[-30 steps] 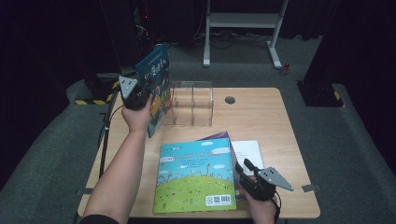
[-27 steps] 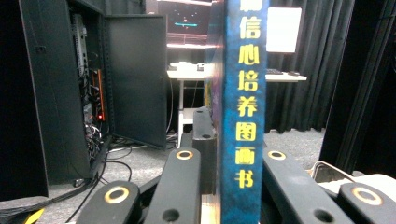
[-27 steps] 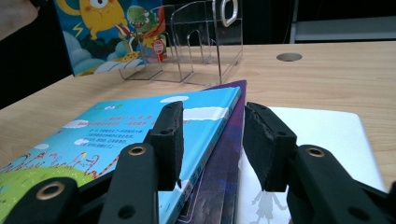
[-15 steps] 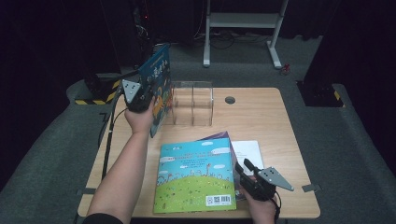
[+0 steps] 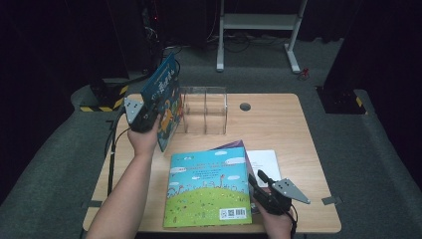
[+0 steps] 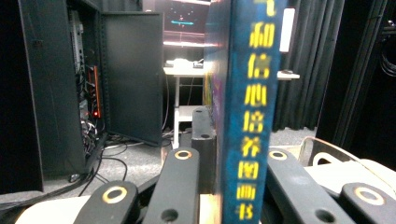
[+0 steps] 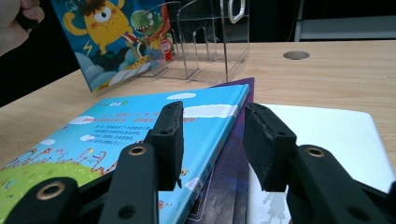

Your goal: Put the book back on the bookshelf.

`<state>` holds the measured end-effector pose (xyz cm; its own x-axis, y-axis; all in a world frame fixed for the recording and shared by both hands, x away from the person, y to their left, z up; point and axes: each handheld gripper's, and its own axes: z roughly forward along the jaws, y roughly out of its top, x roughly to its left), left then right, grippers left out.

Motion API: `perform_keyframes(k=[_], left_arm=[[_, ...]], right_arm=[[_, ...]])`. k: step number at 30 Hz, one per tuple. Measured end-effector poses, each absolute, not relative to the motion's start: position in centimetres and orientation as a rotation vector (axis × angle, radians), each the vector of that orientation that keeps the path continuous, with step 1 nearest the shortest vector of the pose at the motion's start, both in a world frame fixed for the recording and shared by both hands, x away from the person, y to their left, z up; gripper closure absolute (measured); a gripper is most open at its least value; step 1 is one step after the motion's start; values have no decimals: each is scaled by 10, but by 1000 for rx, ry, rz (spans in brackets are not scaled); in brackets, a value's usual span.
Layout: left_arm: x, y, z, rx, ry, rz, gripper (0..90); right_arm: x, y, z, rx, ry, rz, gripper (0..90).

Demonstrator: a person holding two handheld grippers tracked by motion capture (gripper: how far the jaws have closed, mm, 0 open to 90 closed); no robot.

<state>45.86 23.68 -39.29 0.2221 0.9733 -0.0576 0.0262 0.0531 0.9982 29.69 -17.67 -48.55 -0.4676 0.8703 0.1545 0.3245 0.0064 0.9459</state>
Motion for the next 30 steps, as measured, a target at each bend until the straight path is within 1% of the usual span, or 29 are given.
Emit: perform_keyframes(k=[10, 17, 26, 28, 29, 30], left_arm=[[447, 247, -398, 1319, 1085, 995, 798], [445, 248, -406, 1402, 1075, 988, 730], [445, 250, -417, 1478, 1082, 967, 708], [446, 250, -421, 1510, 1085, 944, 692], [446, 249, -424, 1520, 1087, 946, 670], [446, 249, -424, 1520, 1087, 946, 670]], right_arm=[[297, -174, -486, 1219, 1814, 1473, 581], [297, -173, -487, 1216, 1822, 1467, 580], [297, -173, -487, 1216, 1825, 1467, 579], [297, -174, -487, 1219, 1823, 1468, 579], [297, -174, -487, 1220, 1822, 1468, 579], [297, -174, -487, 1220, 1822, 1468, 579]])
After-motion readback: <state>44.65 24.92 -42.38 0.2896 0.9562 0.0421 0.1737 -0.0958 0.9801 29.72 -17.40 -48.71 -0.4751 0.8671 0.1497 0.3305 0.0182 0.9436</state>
